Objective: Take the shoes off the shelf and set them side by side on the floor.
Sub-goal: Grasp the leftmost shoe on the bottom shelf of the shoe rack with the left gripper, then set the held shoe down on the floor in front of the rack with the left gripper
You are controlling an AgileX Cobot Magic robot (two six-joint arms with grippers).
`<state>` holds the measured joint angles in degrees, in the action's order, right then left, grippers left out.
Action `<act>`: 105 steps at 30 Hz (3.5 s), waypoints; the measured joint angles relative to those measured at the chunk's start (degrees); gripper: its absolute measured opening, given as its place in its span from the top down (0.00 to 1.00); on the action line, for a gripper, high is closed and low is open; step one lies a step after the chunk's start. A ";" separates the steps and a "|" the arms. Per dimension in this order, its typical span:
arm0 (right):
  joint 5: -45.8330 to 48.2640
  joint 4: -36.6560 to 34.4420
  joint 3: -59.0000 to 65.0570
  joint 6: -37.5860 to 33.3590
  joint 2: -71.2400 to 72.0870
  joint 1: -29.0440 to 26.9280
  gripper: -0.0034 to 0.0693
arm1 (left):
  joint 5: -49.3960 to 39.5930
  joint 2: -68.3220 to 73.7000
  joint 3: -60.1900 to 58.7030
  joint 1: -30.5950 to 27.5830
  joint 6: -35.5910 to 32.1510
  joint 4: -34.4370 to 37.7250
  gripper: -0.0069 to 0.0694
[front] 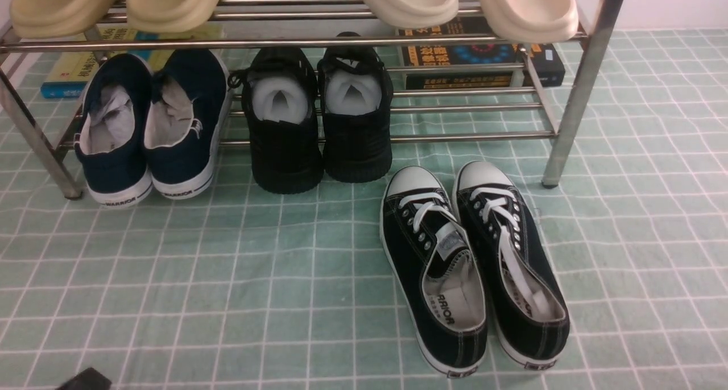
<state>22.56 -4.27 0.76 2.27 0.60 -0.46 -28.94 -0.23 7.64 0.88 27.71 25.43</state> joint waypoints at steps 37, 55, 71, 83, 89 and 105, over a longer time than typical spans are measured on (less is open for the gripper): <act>0.00 0.00 0.00 0.00 0.00 0.00 0.63 | -18.11 82.76 64.75 -7.29 -2.34 -29.69 0.77; 0.00 0.00 0.00 0.00 0.00 0.00 0.63 | -1.85 99.35 67.61 -7.31 -6.61 -22.91 0.42; 0.00 0.00 0.00 0.00 0.00 0.00 0.63 | -22.17 90.77 67.55 -7.42 -6.83 -33.51 0.86; 0.00 0.00 0.00 0.00 0.00 0.00 0.63 | -28.56 74.34 51.96 -7.42 -6.98 -37.79 0.86; 0.00 0.00 0.00 0.00 0.00 0.00 0.63 | -12.23 74.20 40.44 -7.42 -6.98 -38.46 0.86; 0.00 0.00 0.00 0.00 0.00 0.00 0.63 | -4.71 74.20 35.58 -7.42 -0.26 -40.72 0.86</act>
<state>22.56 -4.27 0.76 2.27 0.60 -0.46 -33.65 73.97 43.21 -6.54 27.45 -15.29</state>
